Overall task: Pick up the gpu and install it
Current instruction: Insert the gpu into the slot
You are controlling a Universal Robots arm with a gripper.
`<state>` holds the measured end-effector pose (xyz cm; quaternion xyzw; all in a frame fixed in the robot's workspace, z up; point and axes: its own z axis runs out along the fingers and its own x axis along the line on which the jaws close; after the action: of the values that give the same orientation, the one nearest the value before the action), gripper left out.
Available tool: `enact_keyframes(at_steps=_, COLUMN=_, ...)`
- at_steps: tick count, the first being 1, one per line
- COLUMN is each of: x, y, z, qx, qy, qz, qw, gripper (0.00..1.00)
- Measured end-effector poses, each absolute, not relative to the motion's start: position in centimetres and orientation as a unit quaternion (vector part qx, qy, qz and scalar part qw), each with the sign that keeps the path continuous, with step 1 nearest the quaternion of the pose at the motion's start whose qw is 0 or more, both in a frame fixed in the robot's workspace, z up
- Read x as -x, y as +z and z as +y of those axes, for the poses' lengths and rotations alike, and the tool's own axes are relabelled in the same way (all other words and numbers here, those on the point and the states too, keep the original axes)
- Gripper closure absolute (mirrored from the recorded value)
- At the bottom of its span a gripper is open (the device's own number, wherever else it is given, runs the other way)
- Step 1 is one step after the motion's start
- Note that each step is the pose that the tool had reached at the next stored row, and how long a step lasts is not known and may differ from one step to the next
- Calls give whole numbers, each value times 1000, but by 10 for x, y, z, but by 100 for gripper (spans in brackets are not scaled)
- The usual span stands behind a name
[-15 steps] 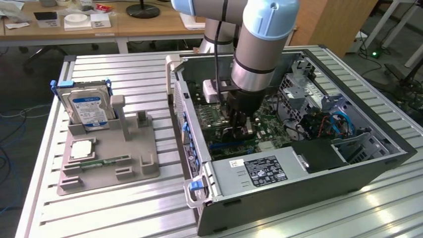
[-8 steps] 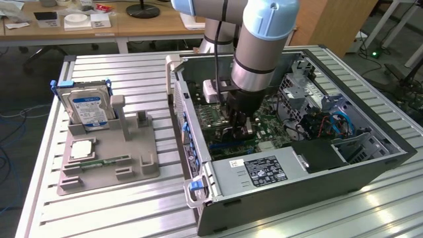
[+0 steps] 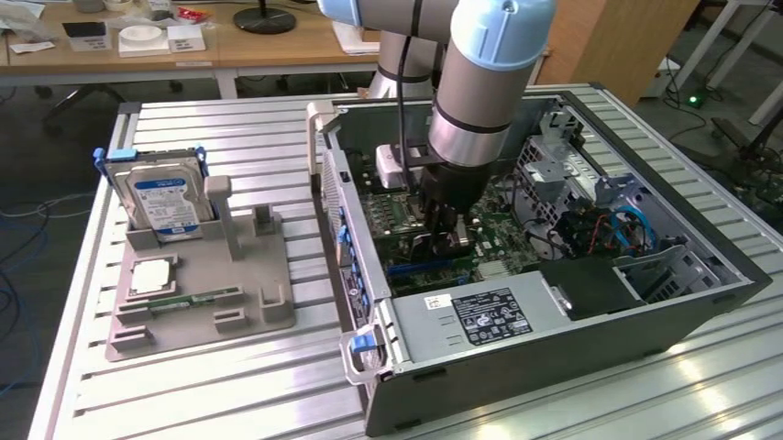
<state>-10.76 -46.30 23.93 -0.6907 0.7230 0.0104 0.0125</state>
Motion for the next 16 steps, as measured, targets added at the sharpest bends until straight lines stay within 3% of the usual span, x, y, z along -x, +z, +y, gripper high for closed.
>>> enact_keyframes(at_steps=16, x=108, y=238, z=-462, qx=692, qy=10, qz=722, qw=12, gripper=73)
